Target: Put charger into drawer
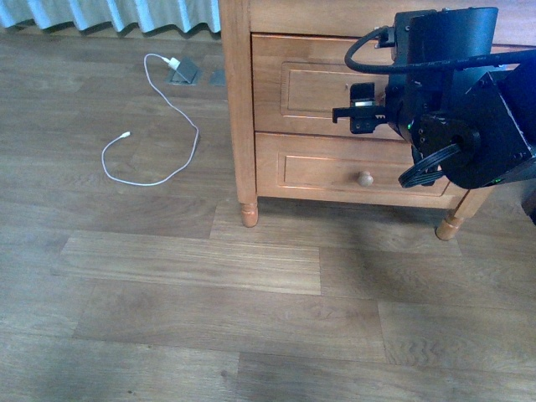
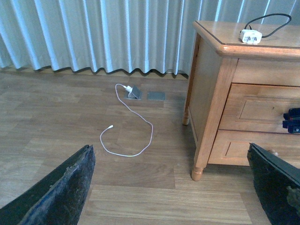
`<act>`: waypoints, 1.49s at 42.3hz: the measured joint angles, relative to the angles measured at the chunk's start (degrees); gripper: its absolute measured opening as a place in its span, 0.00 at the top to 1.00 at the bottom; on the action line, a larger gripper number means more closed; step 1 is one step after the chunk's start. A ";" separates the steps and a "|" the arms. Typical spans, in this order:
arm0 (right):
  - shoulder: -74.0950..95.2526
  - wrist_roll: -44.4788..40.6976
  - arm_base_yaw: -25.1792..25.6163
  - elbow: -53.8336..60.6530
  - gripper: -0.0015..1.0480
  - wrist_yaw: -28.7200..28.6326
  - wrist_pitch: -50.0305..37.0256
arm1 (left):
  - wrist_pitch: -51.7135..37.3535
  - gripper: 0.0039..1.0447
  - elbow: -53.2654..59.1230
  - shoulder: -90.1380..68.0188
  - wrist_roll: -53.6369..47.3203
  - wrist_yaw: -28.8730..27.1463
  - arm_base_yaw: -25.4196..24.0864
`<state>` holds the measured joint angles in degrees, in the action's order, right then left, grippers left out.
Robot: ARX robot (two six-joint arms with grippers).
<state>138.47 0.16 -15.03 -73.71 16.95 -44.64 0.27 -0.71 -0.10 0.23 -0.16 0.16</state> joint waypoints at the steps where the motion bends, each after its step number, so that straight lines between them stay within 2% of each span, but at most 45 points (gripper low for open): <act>1: 0.00 -0.04 0.00 0.00 0.44 -0.04 0.00 | 0.00 0.06 0.00 0.00 0.00 0.00 0.00; 13: 0.00 -1.22 0.09 0.02 0.77 -1.05 0.02 | 0.00 0.06 0.00 0.00 0.00 0.00 0.00; 33: -6.14 1.53 0.63 7.85 0.78 -5.09 2.78 | 0.00 0.06 0.00 0.00 0.00 0.00 0.00; 63: -30.18 5.46 -0.42 37.79 0.78 -13.90 9.70 | 0.00 0.06 0.00 0.00 0.00 0.00 0.00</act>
<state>108.29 5.63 -15.44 -35.92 3.05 -34.94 0.27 -0.71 -0.10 0.23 -0.16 0.16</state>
